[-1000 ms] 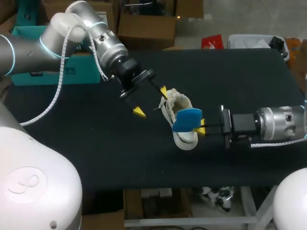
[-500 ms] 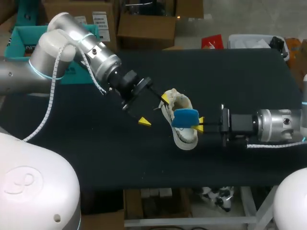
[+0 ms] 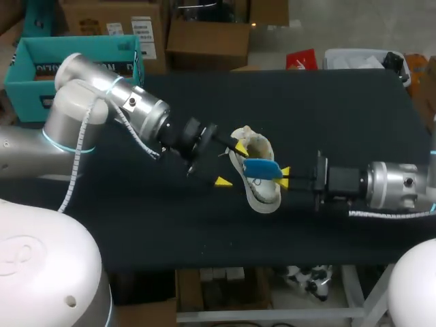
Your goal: Open the shoe tongue, take the insole out of the shoe, put the insole back into the shoe, and pack the shoe into the shoebox
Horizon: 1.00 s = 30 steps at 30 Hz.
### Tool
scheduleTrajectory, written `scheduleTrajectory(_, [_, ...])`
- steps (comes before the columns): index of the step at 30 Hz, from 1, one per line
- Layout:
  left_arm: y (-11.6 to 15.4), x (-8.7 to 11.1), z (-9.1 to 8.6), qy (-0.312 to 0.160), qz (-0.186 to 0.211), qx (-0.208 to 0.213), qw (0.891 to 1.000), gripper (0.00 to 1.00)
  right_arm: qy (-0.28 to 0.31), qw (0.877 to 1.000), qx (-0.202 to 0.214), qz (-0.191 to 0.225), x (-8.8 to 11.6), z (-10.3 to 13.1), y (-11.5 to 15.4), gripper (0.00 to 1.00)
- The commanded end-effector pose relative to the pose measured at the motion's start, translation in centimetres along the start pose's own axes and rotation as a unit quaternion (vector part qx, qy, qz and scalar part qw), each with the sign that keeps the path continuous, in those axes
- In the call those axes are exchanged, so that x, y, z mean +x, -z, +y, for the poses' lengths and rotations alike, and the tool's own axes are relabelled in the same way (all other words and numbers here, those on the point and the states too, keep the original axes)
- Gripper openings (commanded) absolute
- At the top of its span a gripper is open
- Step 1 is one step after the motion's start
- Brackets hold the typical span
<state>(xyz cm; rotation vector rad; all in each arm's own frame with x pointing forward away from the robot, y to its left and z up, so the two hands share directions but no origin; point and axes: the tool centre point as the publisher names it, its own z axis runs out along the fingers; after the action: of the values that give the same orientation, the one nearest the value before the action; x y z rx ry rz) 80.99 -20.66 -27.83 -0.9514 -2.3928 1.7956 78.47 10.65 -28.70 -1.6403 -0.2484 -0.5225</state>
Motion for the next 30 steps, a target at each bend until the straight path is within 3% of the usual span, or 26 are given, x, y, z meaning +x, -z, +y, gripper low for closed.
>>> scheduleTrajectory(1, [-1.5,-0.4,1.1,0.004,-0.067,0.009,0.998,0.69,0.003,1.0,0.002,0.008,-0.3,0.3,0.1,0.0])
scheduleTrajectory(7, [-2.5,-0.8,1.4,0.007,-0.063,0.011,0.998,0.53,0.001,1.0,0.003,0.01,0.0,1.0,0.0,0.0])
scheduleTrajectory(11, [-2.9,-1.2,1.6,0.007,-0.062,0.01,0.998,0.49,0.001,1.0,0.005,0.01,0.1,1.3,0.0,0.0])
scheduleTrajectory(19, [-3.2,-1.9,2.2,0.002,-0.062,0.0,0.998,0.46,0.006,1.0,-0.004,0.01,0.4,1.8,0.0,0.0])
scheduleTrajectory(30, [-2.8,-2.8,3.1,-0.004,-0.066,-0.013,0.998,0.49,0.02,0.999,-0.01,0.042,1.0,3.5,0.3,0.0])
